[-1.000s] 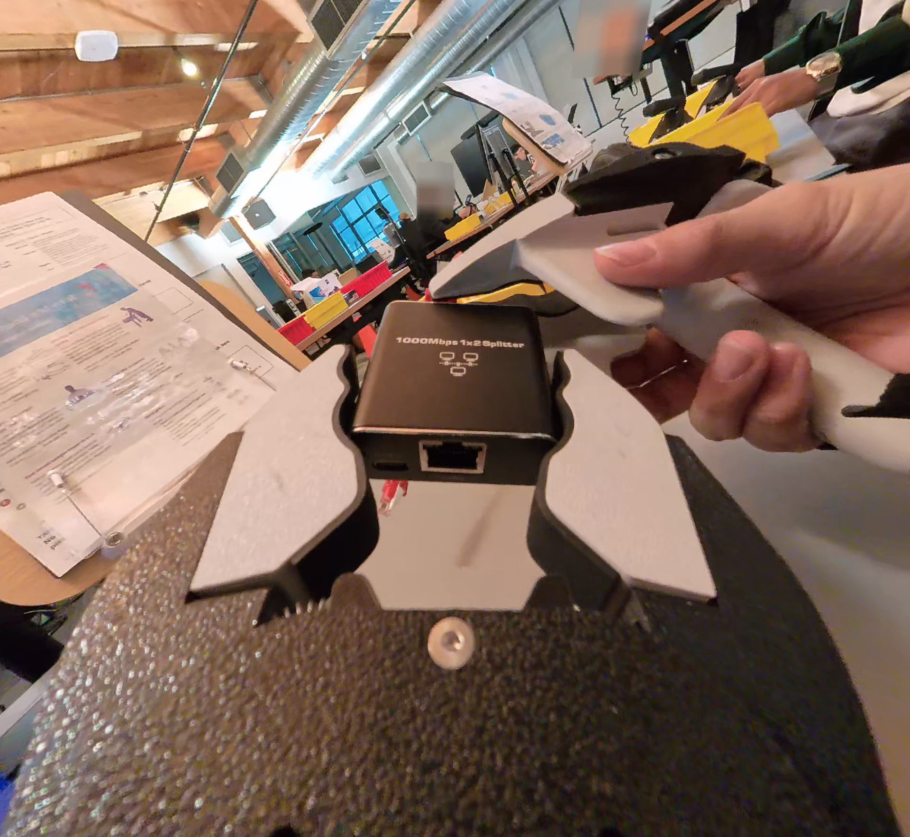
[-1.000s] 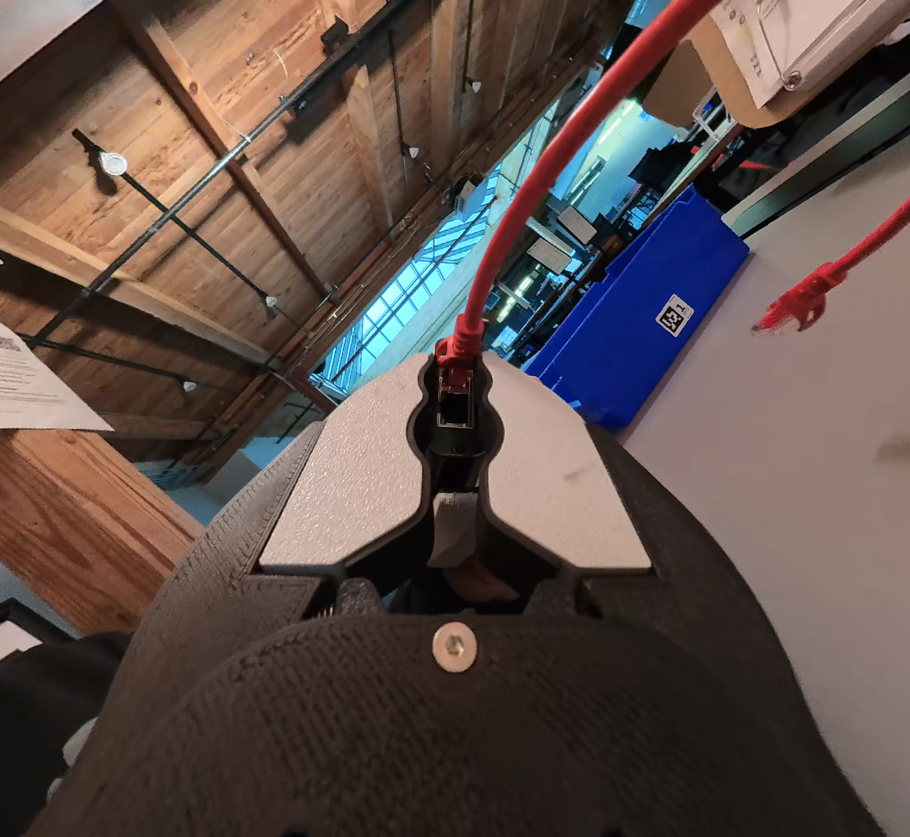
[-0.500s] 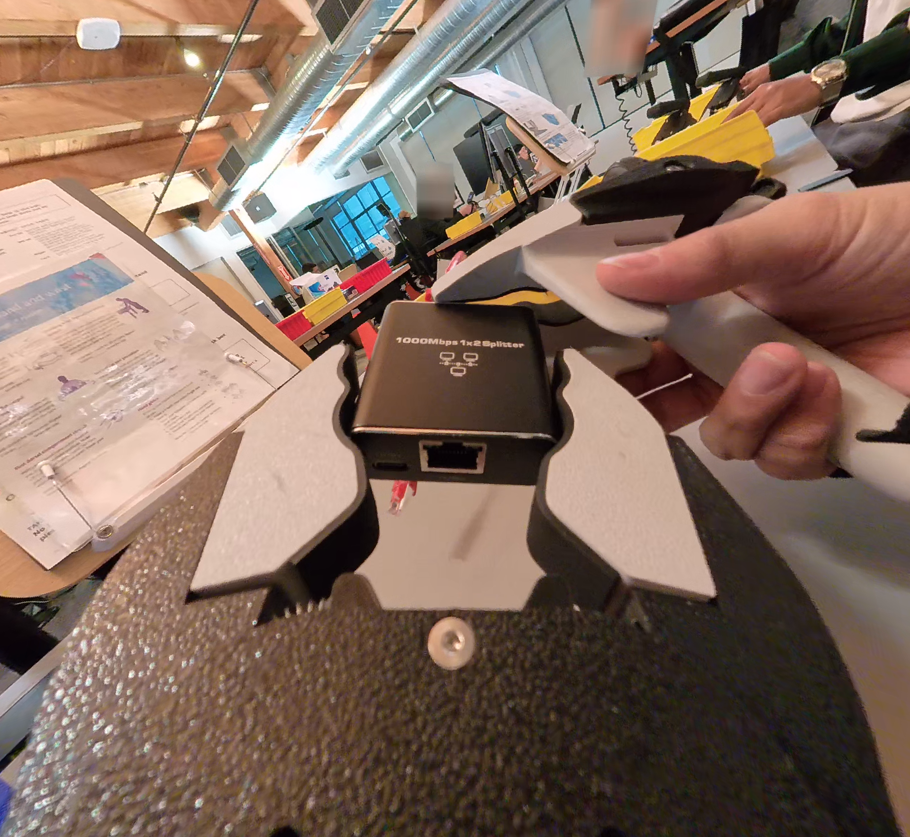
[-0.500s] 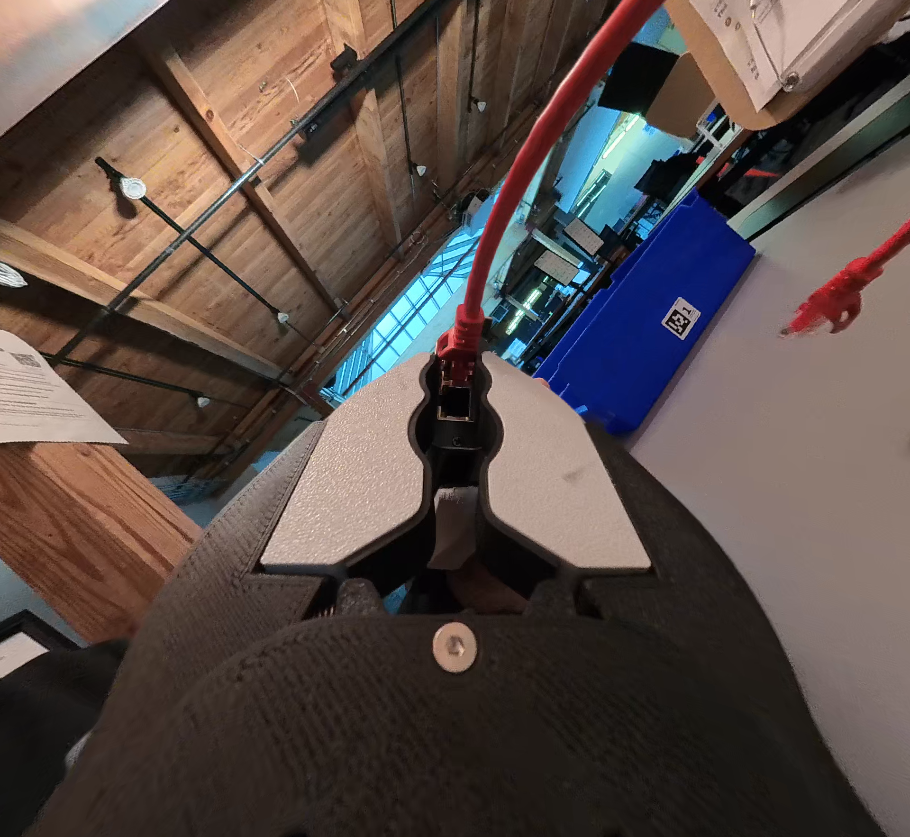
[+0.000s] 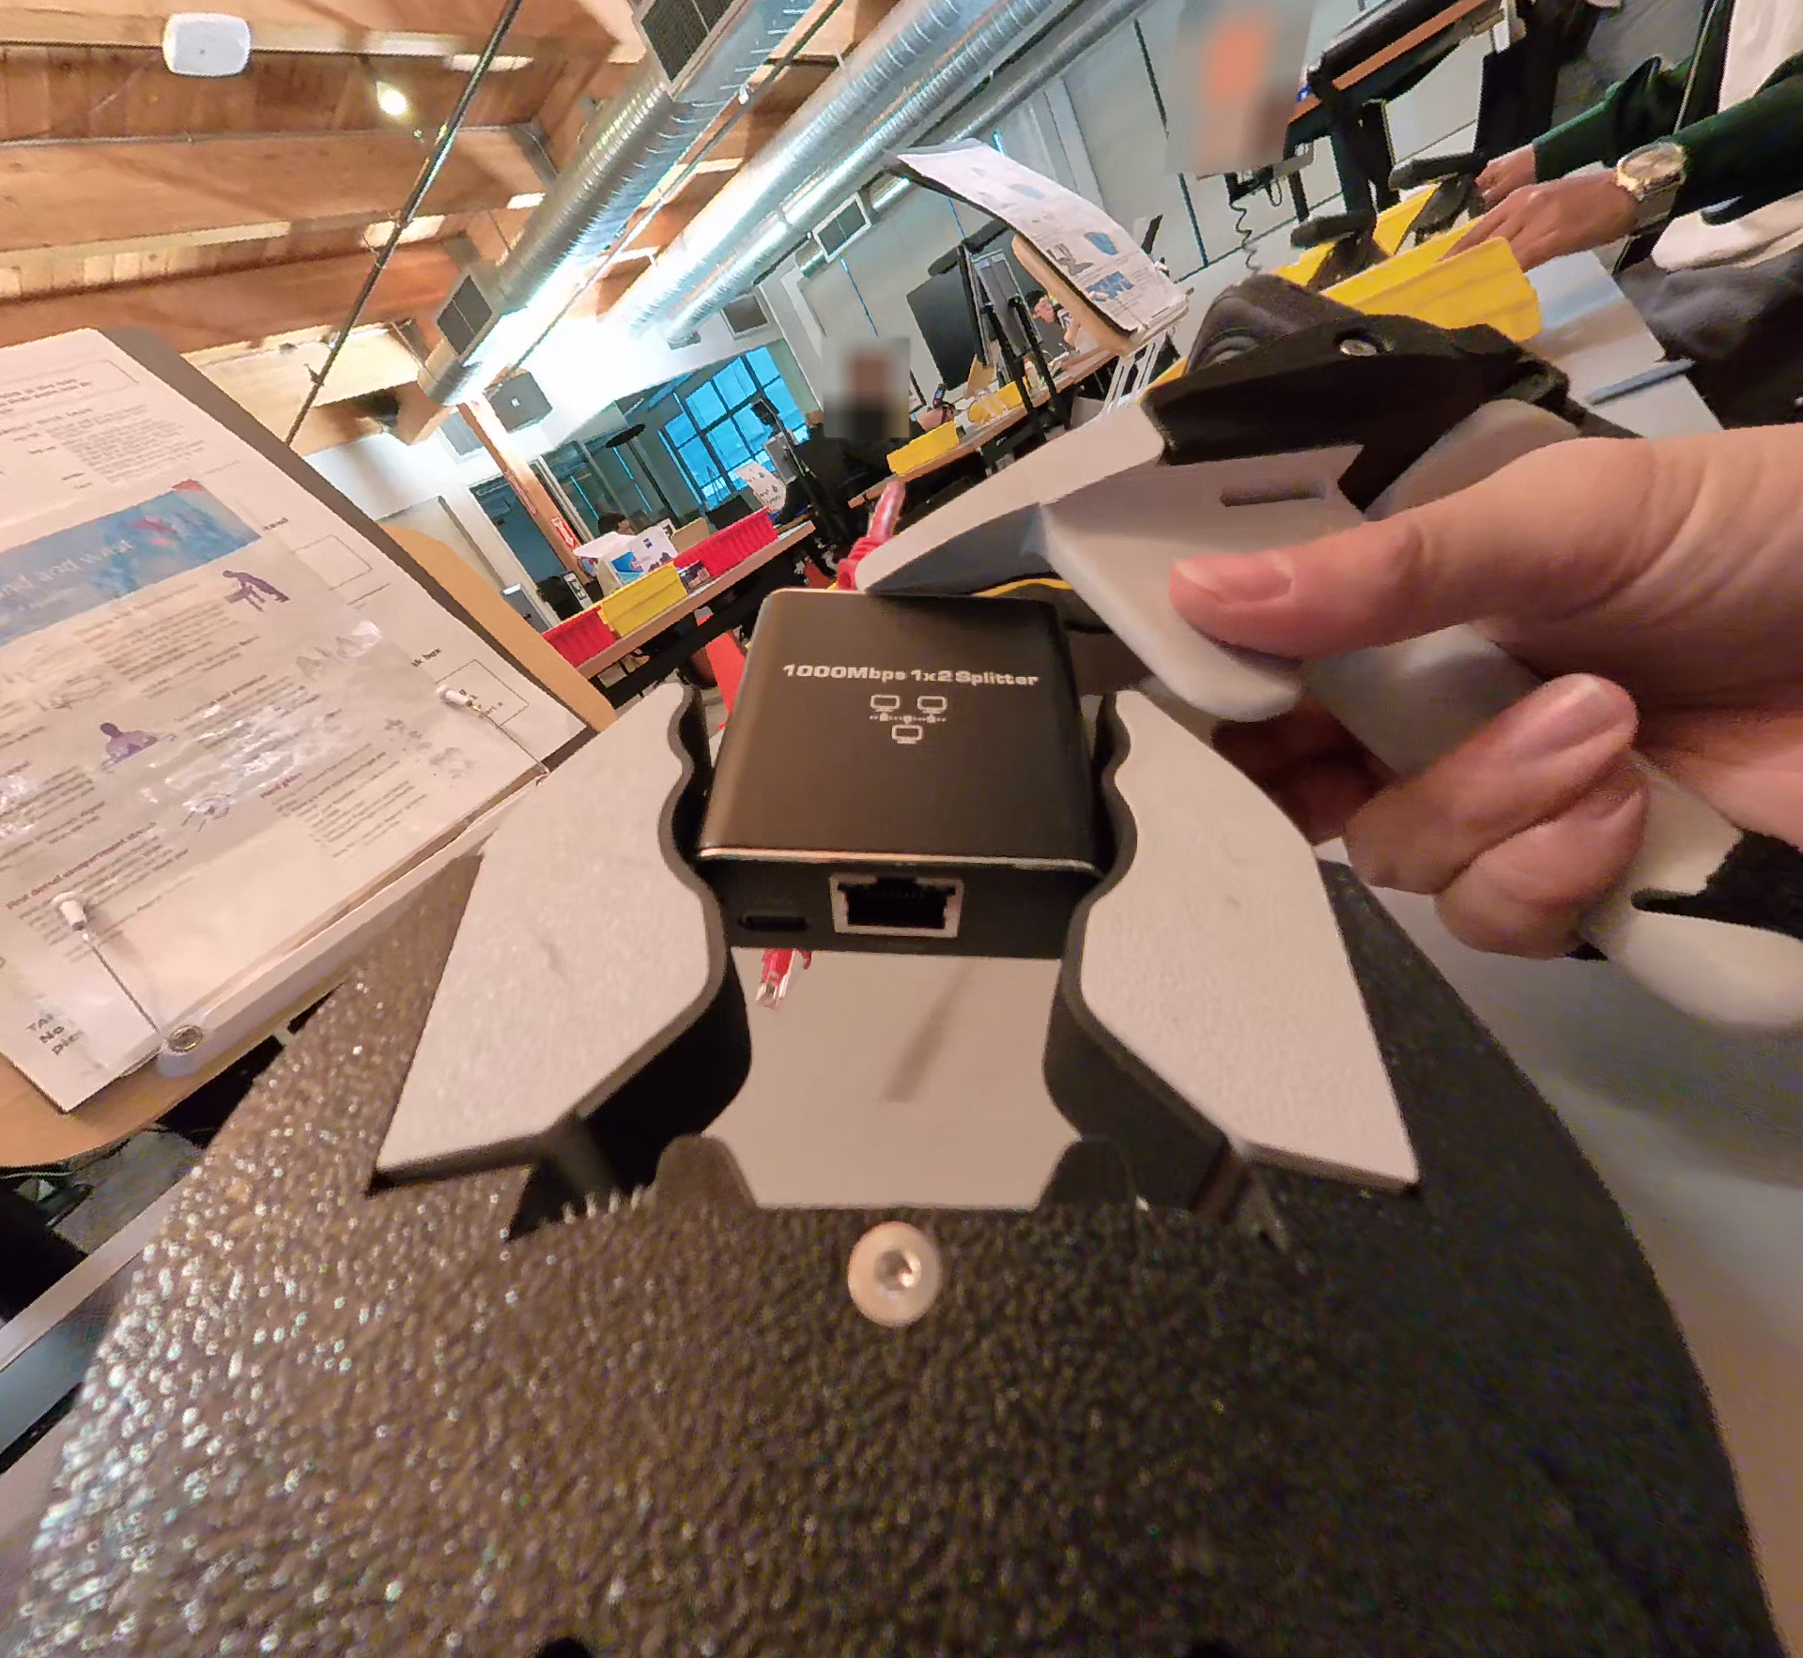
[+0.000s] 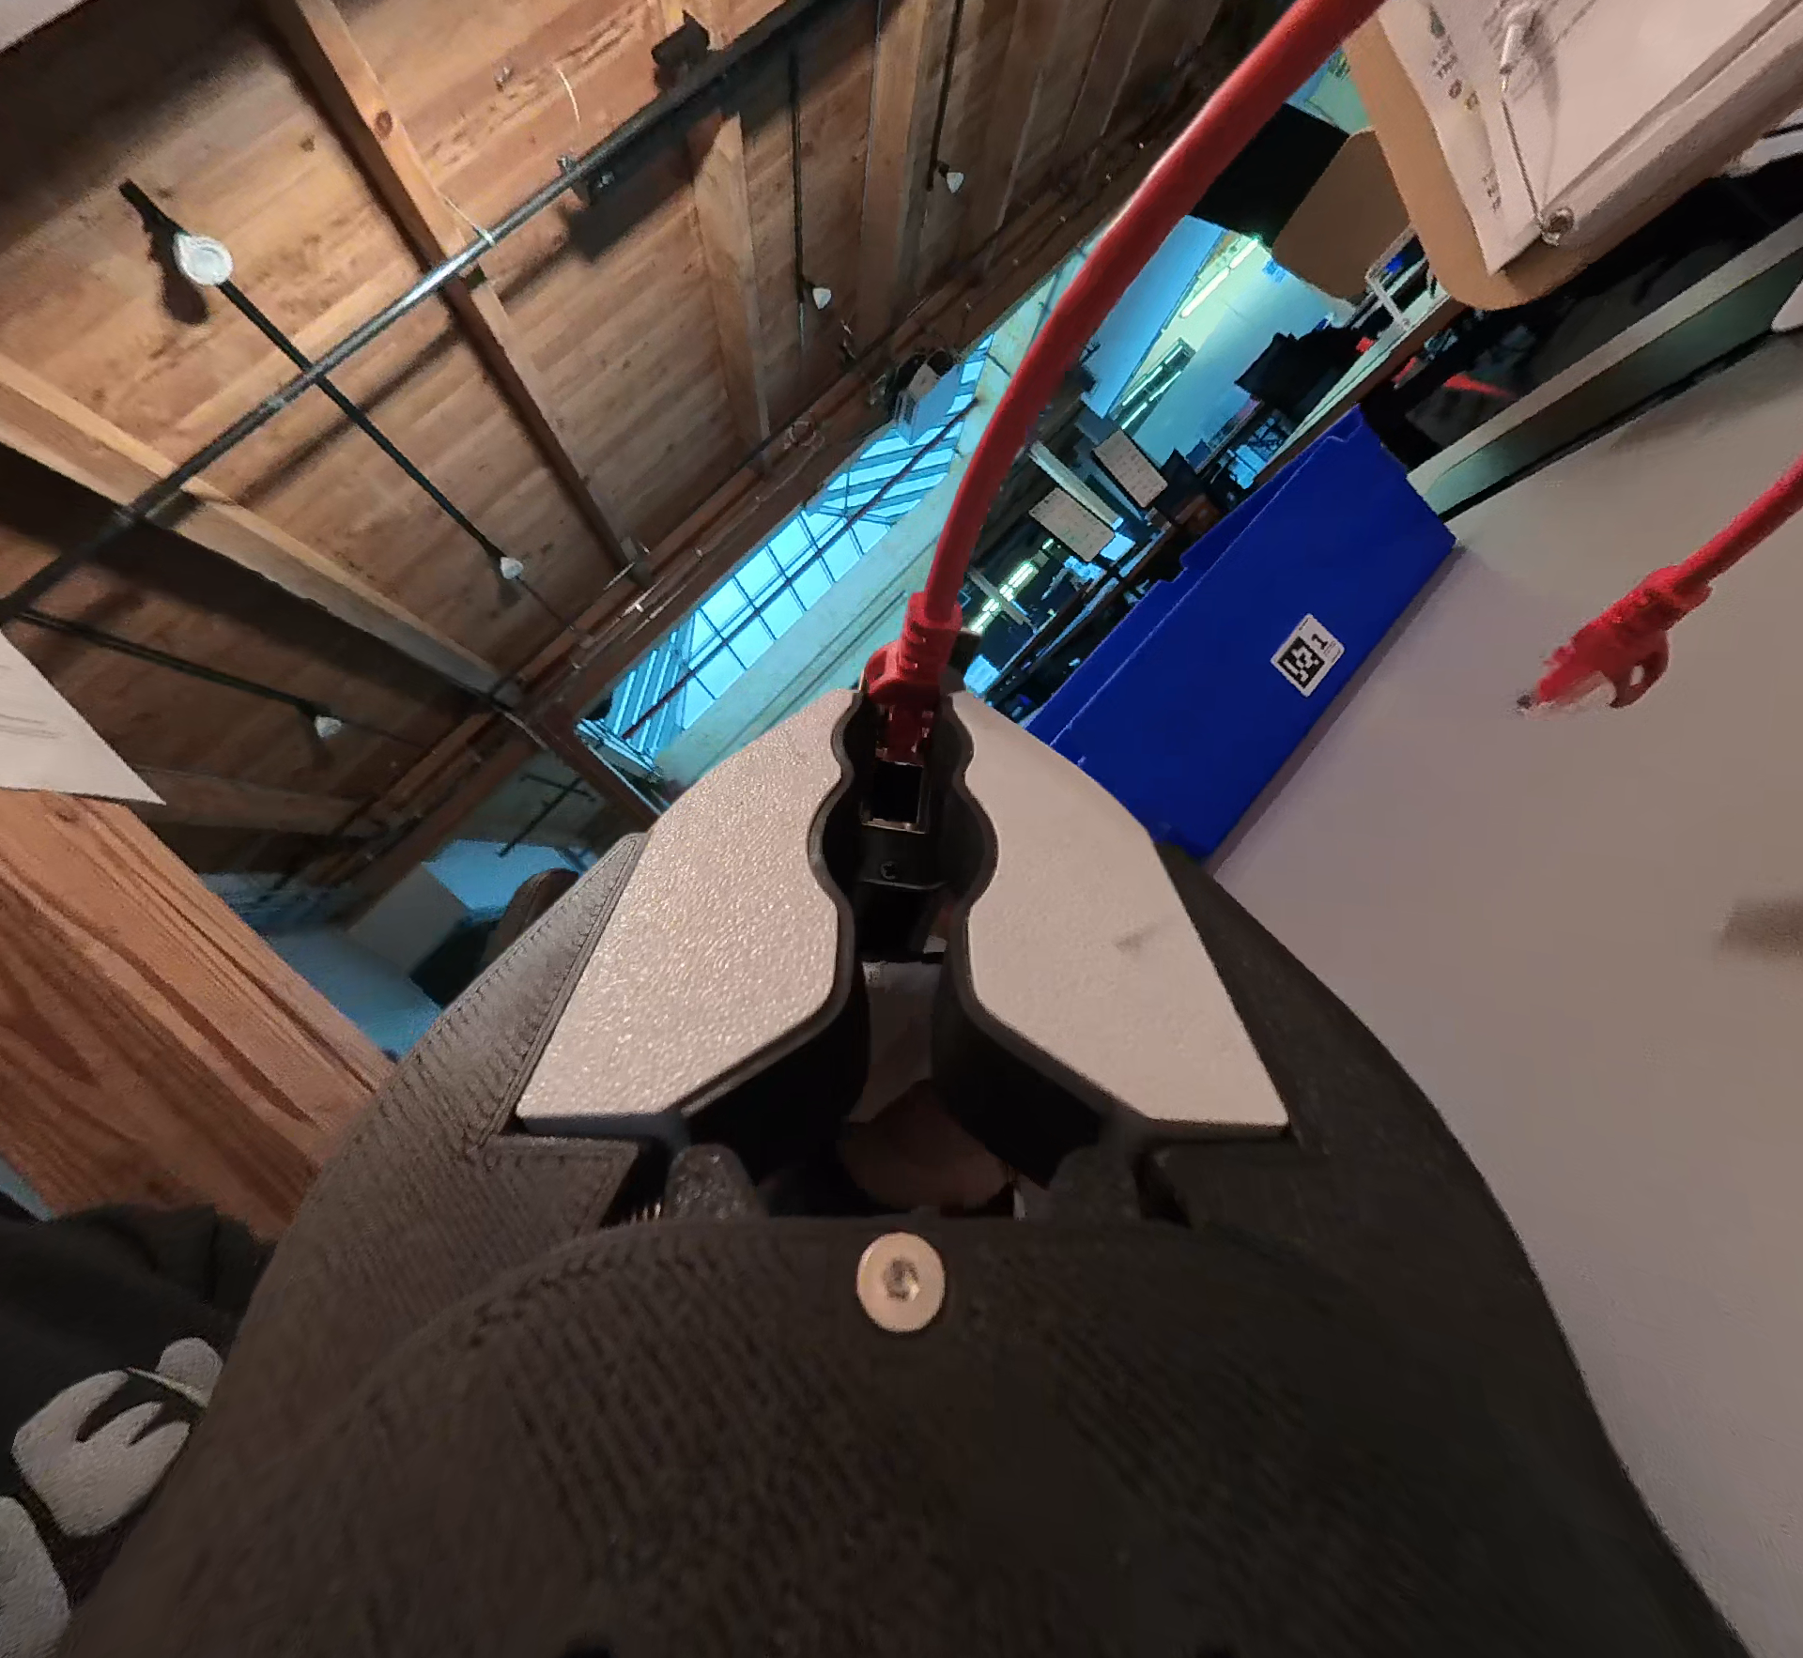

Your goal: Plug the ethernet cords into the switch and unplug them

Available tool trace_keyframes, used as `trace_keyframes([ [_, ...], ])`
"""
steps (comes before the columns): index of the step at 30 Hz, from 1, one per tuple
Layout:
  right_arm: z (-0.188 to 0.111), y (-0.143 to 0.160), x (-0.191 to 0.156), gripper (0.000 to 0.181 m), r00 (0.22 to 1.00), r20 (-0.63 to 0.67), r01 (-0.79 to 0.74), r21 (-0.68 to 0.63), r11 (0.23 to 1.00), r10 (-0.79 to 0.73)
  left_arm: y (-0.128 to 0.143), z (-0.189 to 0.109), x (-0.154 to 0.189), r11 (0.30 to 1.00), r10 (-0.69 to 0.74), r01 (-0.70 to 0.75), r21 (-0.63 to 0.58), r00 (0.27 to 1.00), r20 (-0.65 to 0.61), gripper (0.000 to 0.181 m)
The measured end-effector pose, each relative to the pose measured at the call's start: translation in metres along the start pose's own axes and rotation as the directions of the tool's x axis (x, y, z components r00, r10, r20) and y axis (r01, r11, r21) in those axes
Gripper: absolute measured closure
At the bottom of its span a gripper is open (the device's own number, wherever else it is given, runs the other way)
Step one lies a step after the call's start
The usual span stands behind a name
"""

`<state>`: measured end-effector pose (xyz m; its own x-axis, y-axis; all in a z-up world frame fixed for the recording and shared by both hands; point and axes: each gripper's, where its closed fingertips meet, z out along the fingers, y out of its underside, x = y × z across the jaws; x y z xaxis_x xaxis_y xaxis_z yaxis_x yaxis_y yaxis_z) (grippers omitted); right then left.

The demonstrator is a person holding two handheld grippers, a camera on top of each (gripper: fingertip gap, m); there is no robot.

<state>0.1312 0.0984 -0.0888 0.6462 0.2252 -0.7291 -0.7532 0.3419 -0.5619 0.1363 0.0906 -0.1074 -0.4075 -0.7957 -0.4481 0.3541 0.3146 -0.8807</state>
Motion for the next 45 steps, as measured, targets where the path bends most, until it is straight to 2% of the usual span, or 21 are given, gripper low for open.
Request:
trace_keyframes([
  [4,0.003,-0.003,-0.013,0.17,0.986,0.022,0.163,-0.047,0.985,-0.162,-0.011,-0.001,-0.003,0.999,-0.016,0.014,0.046,1.0,0.023,0.106],
  [9,0.005,-0.003,-0.014,0.17,0.981,0.049,0.192,-0.056,0.98,-0.19,-0.01,-0.002,-0.005,0.997,0.055,-0.058,0.041,0.996,0.069,0.106],
  [14,-0.005,-0.029,-0.012,0.17,0.967,0.002,0.253,-0.014,0.967,-0.253,-0.011,-0.006,-0.009,0.998,-0.01,0.006,0.065,0.999,0.053,0.106],
  [15,-0.006,-0.03,-0.014,0.17,0.964,0.021,0.267,-0.057,0.962,-0.266,-0.012,-0.006,-0.011,0.996,-0.033,0.029,0.079,0.998,0.055,0.106],
  [17,-0.011,-0.036,-0.02,0.17,0.929,0.002,0.368,-0.103,0.924,-0.37,-0.012,-0.007,-0.013,0.995,-0.052,0.047,0.083,0.997,0.057,0.107],
  [18,-0.013,-0.035,-0.029,0.17,0.914,0.041,0.405,-0.158,0.9,-0.404,-0.01,-0.007,-0.014,0.996,-0.049,0.045,0.077,0.997,0.058,0.107],
  [21,-0.028,-0.059,-0.043,0.17,0.843,0.068,0.529,-0.278,0.802,-0.533,-0.008,-0.007,-0.014,0.996,-0.052,0.048,0.072,0.997,0.051,0.107],
  [25,-0.065,-0.118,-0.046,0.17,0.77,0.002,0.596,-0.36,0.718,-0.638,-0.009,-0.007,-0.013,0.997,-0.04,0.037,0.07,0.998,0.042,0.107],
  [27,-0.089,-0.134,-0.037,0.17,0.716,-0.011,0.61,-0.474,0.635,-0.698,-0.008,-0.007,-0.012,0.997,-0.045,0.042,0.068,0.998,0.036,0.107],
  [29,-0.12,-0.153,-0.005,0.17,0.612,-0.101,0.572,-0.629,0.526,-0.785,-0.007,-0.006,-0.011,0.996,-0.054,0.052,0.068,0.998,0.028,0.106],
  [31,-0.156,-0.174,0.032,0.17,0.486,-0.22,0.456,-0.762,0.46,-0.846,-0.006,-0.006,-0.01,0.996,-0.059,0.057,0.064,0.998,0.018,0.107],
  [35,-0.196,-0.18,0.06,0.17,0.342,-0.331,0.266,-0.864,0.428,-0.879,-0.005,-0.005,-0.01,0.996,-0.059,0.058,0.061,0.998,0.014,0.106],
  [37,-0.212,-0.186,0.064,0.17,0.194,-0.377,0.168,-0.897,0.409,-0.906,-0.003,-0.005,-0.009,0.996,-0.073,0.072,0.059,0.997,0.009,0.106],
  [39,-0.218,-0.192,0.061,0.169,0.06,-0.394,0.138,-0.906,0.399,-0.917,-0.003,-0.005,-0.009,0.995,-0.085,0.085,0.061,0.996,0.006,0.107],
  [40,-0.22,-0.19,0.062,0.17,0.033,-0.393,0.099,-0.913,0.395,-0.919,-0.002,-0.005,-0.009,0.994,-0.091,0.09,0.06,0.996,0.003,0.106],
  [42,-0.225,-0.176,0.078,0.17,0.08,-0.396,-0.027,-0.918,0.396,-0.915,-0.002,-0.005,-0.008,0.993,-0.101,0.101,0.061,0.995,-0.004,0.106],
  [45,-0.23,-0.167,0.114,0.169,0.094,-0.381,-0.145,-0.919,0.366,-0.92,-0.002,-0.005,-0.007,0.993,-0.103,0.103,0.062,0.995,-0.01,0.107],
])
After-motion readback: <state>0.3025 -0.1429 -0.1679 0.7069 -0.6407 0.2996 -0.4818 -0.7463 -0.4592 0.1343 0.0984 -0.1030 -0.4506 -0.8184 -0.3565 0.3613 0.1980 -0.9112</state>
